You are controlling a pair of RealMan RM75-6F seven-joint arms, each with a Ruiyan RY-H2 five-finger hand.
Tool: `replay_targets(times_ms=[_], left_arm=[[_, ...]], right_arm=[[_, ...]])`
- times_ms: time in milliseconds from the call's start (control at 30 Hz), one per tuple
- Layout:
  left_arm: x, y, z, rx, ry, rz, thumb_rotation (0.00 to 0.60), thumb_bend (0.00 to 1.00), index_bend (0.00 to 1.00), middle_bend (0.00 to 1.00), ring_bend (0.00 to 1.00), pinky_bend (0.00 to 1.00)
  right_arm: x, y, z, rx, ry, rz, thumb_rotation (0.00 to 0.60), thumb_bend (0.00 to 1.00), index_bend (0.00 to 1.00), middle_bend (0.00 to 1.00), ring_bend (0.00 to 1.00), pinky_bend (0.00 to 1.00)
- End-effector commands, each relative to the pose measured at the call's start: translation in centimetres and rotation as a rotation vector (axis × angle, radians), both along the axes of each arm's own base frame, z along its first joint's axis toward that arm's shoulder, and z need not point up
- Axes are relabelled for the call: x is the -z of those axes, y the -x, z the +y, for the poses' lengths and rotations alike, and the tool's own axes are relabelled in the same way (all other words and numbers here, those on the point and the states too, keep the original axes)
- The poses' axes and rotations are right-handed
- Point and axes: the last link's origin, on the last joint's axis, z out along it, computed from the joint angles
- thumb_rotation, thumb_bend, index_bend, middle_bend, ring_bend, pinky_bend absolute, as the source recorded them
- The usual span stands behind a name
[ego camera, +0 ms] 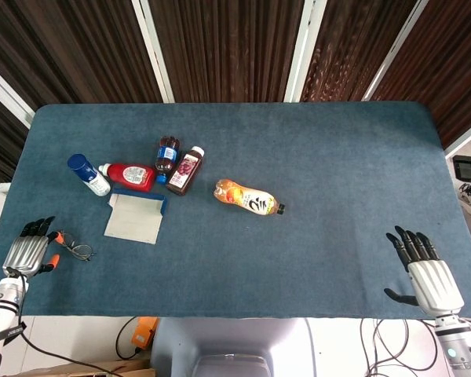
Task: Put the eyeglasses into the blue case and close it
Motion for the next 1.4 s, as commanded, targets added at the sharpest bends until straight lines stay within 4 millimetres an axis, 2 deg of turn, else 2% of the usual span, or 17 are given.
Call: replay_targets(times_ms=[33,333,667,900,1100,1400], left_arm=[[0.6,-0.1,0.2,0.017,0.002,-0.018,0.6,0.38,0.4,0.04,0.0,0.1],[1.8,-0.3,0.9,0.05,0.007,-0.052,0.6,0.38,0.43,0.06,0.0,0.11],[2.3,-0.1,1.3,0.062,-0.002,-0.062,0.6,0.38,0.59,0.11,0.02,0.12],[2.0,0.0,1.2,0.063,-0.021,-0.065,0.6,0.39,0.63,0.13,0.02,0.12],[2.2,-1.4,1.3,0.12,-0.065,-0.105,0.6,0.46,0.65,0.15,0.04,0.15],[3.1,-5.3,3.5,0.244,-0.138,-0.139,0.6,0.49,0.66,0.17,0.05,0.15]], right_arm=[[0.1,0.0,0.0,0.001,-0.002,0.0,0.6,0.07,0.0,0.0,0.0,0.0],[0.1,0.0,-0.2,0.007,-0.003,0.004,0.6,0.07,0.0,0.0,0.0,0.0],[0.0,0.1,-0.1,0.009,-0.002,0.001,0.6,0.07,0.0,0.0,0.0,0.0],[0.1,0.0,-0.1,0.007,-0.006,0.002,0.6,0.07,0.0,0.0,0.0,0.0],[0.2,-0.1,-0.1,0.002,-0.016,0.001,0.6,0.07,0.0,0.0,0.0,0.0],[0.1,-0.1,-0.1,0.001,-0.02,-0.009,0.6,0.07,0.0,0.0,0.0,0.0]])
